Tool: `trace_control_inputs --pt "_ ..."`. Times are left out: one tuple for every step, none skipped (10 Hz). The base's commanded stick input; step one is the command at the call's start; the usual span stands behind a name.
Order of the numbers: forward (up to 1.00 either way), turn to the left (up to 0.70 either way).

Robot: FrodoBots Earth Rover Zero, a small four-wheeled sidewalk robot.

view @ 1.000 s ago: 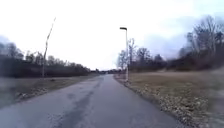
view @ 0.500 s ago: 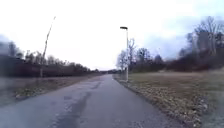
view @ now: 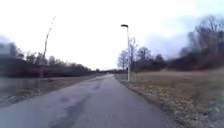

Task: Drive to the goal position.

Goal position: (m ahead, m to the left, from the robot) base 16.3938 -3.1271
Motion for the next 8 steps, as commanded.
trace_control_inputs --pt "0.5 0.0" --pt "0.5 0.0" --pt "0.5 0.0" --pt "0.5 0.0" --pt "0.5 0.0" --pt "0.5 0.0" --pt "0.5 0.0" --pt "0.5 0.0"
